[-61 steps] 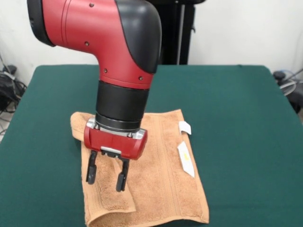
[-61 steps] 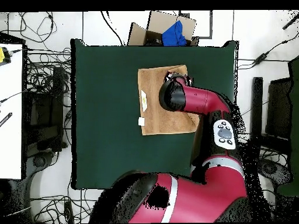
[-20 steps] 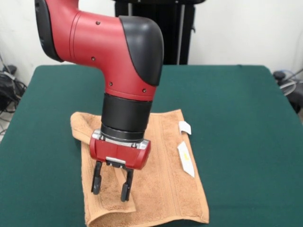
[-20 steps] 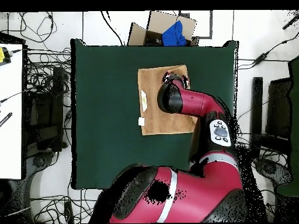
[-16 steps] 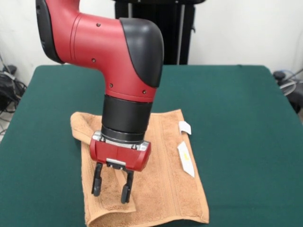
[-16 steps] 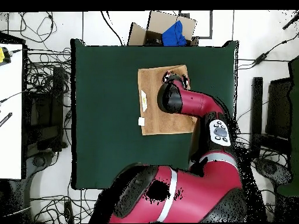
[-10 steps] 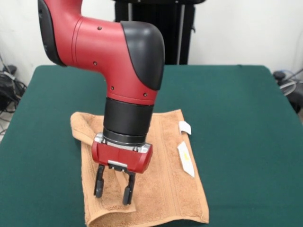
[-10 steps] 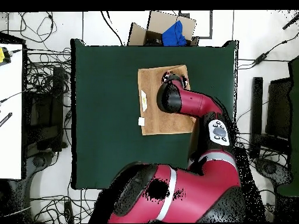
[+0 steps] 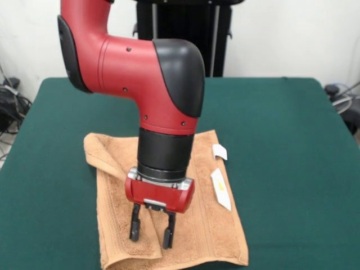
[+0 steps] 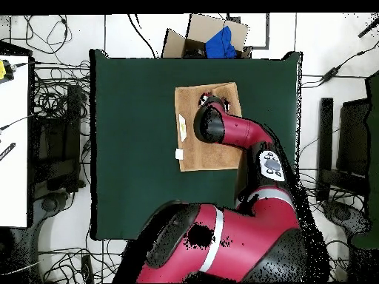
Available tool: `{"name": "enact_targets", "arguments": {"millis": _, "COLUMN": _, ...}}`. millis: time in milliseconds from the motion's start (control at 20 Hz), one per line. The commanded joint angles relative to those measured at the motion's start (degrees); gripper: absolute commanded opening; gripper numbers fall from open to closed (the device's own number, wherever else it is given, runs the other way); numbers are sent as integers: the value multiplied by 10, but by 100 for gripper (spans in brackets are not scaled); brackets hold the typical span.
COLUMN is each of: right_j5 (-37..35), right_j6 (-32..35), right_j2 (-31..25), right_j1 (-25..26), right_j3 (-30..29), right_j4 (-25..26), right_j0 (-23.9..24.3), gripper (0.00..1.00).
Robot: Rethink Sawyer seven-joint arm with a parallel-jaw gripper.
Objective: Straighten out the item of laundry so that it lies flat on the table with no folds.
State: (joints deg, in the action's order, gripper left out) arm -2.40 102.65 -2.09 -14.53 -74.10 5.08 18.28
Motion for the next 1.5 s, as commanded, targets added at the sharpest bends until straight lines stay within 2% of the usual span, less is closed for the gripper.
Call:
{"name": "enact_targets", "arguments": {"millis": 50, "right_j5": 24, "right_j6": 107, "right_j2": -78, "right_j1": 17, "right_j3": -33, "right_j4": -19, "right_j0": 2, "gripper": 100}}
{"name": "enact_targets", "arguments": {"millis": 350, "right_j5": 30, "right_j6": 105, "right_j2": -87, "right_j1": 15, "right_j3": -38, "right_j4": -13, "right_j0": 10, "gripper": 100}}
{"name": "enact_targets", "arguments": {"millis": 900, "right_j5": 26, "right_j6": 100, "right_j2": -55, "right_j1": 18, "right_j3": -27, "right_j4": -13, "right_j0": -5, "gripper": 100}}
{"name": "enact_targets", "arguments": {"millis": 1350, "right_j5": 15, "right_j6": 89, "right_j2": -52, "right_j1": 30, "right_j3": -12, "right_j4": -12, "right_j0": -5, "gripper": 100}}
{"name": "enact_targets", "arguments": {"millis": 1400, "right_j5": 13, "right_j6": 87, "right_j2": -55, "right_j1": 31, "right_j3": -11, "right_j4": -11, "right_j0": -3, "gripper": 0}}
{"name": "enact_targets", "arguments": {"millis": 1500, "right_j5": 14, "right_j6": 86, "right_j2": -59, "right_j1": 31, "right_j3": -12, "right_j4": -9, "right_j0": 0, "gripper": 0}}
